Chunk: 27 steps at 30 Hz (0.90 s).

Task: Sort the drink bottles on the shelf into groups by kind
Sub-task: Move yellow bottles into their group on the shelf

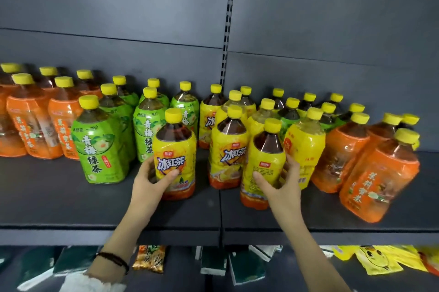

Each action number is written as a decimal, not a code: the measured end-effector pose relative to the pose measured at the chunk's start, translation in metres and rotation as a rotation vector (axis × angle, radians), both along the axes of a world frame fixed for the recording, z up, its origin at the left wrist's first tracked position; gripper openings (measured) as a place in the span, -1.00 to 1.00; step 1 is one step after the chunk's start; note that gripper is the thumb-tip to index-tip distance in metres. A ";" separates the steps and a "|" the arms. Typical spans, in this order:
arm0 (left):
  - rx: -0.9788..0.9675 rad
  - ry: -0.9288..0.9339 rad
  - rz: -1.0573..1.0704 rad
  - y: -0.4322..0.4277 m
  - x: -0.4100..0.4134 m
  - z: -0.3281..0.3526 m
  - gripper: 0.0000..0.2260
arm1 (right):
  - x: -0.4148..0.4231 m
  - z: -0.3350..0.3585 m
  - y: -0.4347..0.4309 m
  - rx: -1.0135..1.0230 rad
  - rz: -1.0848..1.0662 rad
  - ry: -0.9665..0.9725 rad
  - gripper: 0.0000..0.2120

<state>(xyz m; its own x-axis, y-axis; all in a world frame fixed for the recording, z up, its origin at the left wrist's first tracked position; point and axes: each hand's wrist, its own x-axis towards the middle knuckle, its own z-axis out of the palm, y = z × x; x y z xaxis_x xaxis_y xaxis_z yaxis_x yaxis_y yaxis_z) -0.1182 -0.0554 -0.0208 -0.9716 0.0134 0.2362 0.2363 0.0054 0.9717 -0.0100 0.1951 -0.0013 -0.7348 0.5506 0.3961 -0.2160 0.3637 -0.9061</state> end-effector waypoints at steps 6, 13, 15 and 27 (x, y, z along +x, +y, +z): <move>-0.004 0.013 0.054 0.005 0.007 0.000 -0.60 | -0.014 0.001 -0.016 -0.016 0.167 -0.031 -0.26; -0.035 0.019 0.108 0.004 0.008 -0.002 -0.57 | -0.049 0.004 -0.051 -0.004 0.387 -0.086 -0.25; -0.044 0.019 0.156 0.002 0.007 -0.003 -0.50 | -0.059 0.006 -0.056 0.000 0.438 -0.107 -0.24; -0.037 0.001 0.243 0.004 0.003 -0.004 -0.38 | -0.023 -0.017 -0.001 0.029 -0.374 0.151 -0.49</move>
<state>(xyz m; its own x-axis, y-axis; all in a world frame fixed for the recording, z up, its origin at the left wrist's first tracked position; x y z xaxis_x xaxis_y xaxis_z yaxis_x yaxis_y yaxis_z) -0.1153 -0.0509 -0.0252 -0.9471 -0.2118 0.2411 0.2249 0.0980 0.9694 -0.0332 0.1942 -0.0178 -0.4183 0.7560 0.5036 -0.1941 0.4672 -0.8626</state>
